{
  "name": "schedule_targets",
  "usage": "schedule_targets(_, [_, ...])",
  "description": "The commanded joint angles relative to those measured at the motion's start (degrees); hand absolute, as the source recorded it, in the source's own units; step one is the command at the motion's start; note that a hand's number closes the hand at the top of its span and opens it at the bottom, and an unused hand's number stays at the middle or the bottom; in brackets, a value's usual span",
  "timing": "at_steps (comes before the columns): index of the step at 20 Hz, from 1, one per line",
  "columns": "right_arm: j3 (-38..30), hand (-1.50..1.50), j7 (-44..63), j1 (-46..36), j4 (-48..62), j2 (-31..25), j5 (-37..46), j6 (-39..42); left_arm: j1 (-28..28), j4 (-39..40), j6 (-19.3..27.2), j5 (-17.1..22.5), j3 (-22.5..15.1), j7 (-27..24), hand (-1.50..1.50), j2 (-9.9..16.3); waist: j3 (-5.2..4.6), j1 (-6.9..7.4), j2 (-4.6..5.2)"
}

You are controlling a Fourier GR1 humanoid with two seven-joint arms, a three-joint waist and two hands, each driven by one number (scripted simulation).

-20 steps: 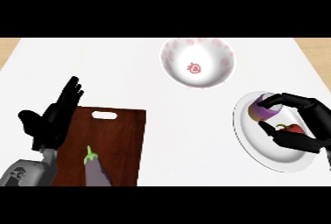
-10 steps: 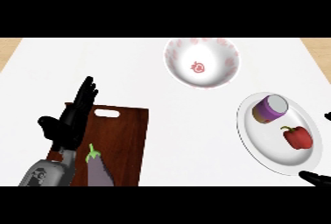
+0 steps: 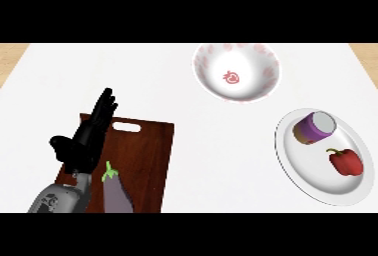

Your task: Pick the bell pepper from the plate and place it in the bowl

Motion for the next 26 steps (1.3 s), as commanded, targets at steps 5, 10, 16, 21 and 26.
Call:
schedule_targets(5, [-0.26,-1.5,17.8,0.79,-3.18,-7.21,2.18,5.04,0.36,-1.86,-1.29,-0.63,0.23,1.07,0.0,-0.18,-0.01,0.75,0.13])
schedule_targets(10, [4.29,-1.5,21.44,-6.44,4.6,-5.92,8.04,7.07,-1.4,-2.34,-1.25,-1.5,1.15,4.04,0.0,-0.76,0.07,1.26,0.19])
schedule_targets(16, [3.58,-1.5,16.23,-7.34,8.74,-1.49,12.6,12.95,-4.26,4.36,-1.39,-4.13,2.64,0.0,0.0,-4.6,0.06,0.57,0.18])
schedule_targets(21, [-1.22,-1.5,14.24,-5.16,7.43,1.79,12.82,16.75,0.89,-0.25,-4.94,-2.95,4.96,0.1,0.0,-2.88,0.04,0.61,0.08])
schedule_targets(26, [-2.73,-1.5,9.66,-4.72,9.99,4.78,11.99,21.35,-1.52,-1.57,-3.87,-5.53,3.67,4.01,0.0,-4.74,0.05,0.54,0.08])
